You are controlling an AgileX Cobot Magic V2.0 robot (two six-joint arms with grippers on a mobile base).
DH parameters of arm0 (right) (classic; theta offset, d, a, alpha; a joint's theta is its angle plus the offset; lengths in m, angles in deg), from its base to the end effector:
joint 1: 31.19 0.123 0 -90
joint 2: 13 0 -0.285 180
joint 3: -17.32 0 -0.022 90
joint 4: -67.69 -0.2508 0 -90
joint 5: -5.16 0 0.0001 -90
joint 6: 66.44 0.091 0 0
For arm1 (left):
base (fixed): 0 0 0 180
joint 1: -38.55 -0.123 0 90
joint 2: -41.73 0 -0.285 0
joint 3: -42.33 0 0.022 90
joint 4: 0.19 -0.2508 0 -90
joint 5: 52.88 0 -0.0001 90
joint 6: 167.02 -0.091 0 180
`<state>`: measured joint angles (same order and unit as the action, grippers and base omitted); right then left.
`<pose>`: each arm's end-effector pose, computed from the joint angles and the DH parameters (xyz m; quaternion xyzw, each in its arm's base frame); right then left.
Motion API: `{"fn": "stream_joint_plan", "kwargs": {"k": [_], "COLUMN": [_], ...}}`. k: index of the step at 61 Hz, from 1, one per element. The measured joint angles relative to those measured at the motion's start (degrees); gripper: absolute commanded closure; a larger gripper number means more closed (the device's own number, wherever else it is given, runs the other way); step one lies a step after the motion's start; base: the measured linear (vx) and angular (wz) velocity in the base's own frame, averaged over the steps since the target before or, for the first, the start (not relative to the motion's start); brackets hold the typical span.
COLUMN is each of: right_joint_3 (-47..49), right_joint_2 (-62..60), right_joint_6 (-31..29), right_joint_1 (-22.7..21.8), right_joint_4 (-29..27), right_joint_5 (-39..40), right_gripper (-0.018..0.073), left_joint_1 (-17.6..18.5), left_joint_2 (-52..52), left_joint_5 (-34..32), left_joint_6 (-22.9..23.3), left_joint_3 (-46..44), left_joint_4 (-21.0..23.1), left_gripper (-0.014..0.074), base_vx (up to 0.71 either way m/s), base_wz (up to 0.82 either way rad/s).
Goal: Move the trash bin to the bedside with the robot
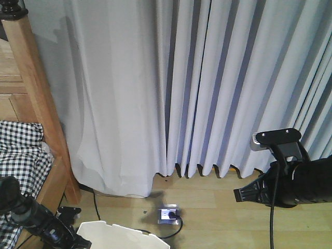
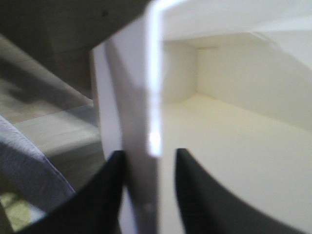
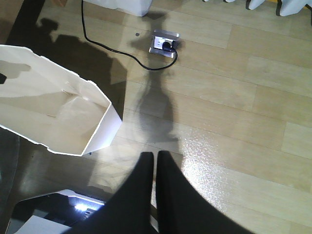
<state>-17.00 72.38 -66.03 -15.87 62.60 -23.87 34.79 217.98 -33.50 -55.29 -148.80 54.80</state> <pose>0.2430 0.0706 0.2242 -0.0935 0.9580 0.0678 0.2624 0.3761 -0.0001 -0.1825 0.0999 0.9850 -0.1305 0.0518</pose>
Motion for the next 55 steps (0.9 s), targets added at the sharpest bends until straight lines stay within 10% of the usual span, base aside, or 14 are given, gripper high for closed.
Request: {"fn": "stream_joint_plan", "kwargs": {"k": [18, 55], "right_joint_3": [0.00, 0.00], "right_joint_2": [0.00, 0.00], "right_joint_6": [0.00, 0.00], "right_joint_1": [0.00, 0.00], "right_joint_4": [0.00, 0.00], "right_joint_5": [0.00, 0.00], "right_gripper": [0.0566, 0.0566], "left_joint_1": [0.00, -2.20], "left_joint_2": [0.00, -7.15], "left_joint_5": [1.84, 7.14], "left_joint_6": [0.05, 0.40], "left_joint_3": [0.00, 0.00], "left_joint_4": [-0.65, -2.56], "left_gripper": [-0.0067, 0.0017], "base_vx": [0.00, 0.00], "base_wz": [0.00, 0.00]}}
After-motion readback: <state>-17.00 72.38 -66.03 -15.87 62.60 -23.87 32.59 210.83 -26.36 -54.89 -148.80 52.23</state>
